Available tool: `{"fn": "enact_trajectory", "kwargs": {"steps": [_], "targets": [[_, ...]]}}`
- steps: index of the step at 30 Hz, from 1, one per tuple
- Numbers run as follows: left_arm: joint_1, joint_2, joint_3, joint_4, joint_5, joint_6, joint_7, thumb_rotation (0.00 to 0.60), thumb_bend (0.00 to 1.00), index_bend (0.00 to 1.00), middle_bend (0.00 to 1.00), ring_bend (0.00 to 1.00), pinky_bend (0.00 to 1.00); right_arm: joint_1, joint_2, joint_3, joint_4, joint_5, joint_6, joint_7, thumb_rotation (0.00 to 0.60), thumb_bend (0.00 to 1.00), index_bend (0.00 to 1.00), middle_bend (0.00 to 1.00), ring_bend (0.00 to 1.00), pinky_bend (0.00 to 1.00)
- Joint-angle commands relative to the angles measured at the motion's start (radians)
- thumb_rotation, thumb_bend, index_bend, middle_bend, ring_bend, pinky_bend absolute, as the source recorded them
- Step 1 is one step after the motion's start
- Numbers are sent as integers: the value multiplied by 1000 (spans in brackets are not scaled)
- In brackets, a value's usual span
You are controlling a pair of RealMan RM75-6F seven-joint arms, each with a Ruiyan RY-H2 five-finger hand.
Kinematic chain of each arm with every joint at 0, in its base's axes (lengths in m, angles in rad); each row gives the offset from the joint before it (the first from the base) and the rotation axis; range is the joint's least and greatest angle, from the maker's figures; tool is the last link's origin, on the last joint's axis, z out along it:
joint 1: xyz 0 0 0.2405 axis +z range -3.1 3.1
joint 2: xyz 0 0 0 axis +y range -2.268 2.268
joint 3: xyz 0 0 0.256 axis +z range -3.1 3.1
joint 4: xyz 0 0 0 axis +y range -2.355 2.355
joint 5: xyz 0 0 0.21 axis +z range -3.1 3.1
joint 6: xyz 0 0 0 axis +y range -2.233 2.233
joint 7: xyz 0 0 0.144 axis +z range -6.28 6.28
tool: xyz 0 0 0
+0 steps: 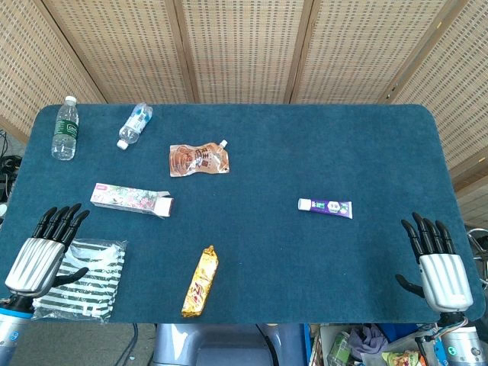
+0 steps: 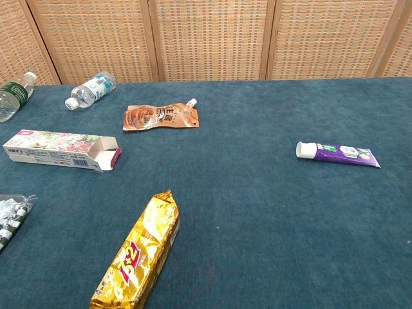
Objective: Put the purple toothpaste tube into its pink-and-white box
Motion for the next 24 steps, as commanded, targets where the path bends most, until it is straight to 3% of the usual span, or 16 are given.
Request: {"fn": "enact_trajectory", "kwargs": {"steps": [1,11,17,21,24], "targets": [[-2,-2,-5,4,-5,-6,-5,600,128,0,0,0,0,-1,-4,3,4,3,1,-3,600,0,0,0,0,0],[-7,-8,-27,11,-27,-16,-4,600,128,0,0,0,0,58,-13,25,43,31,-101,57,600,0,13,4,0,0],[-14,-20,-39,15,-45,-29,14,600,129,0,0,0,0,197,-39,104,107,113,-298,136,600,0,99,103,3,0],[-20,-34,-46,22,-59,-43,31,600,129,0,0,0,0,295,-112,168,215,222,-436,167,600,0,190,209,79,1],[-26,-51,-52,39,-58,-47,30,600,129,0,0,0,0,357,-186,202,308,320,-534,169,600,0,213,235,105,17]]}}
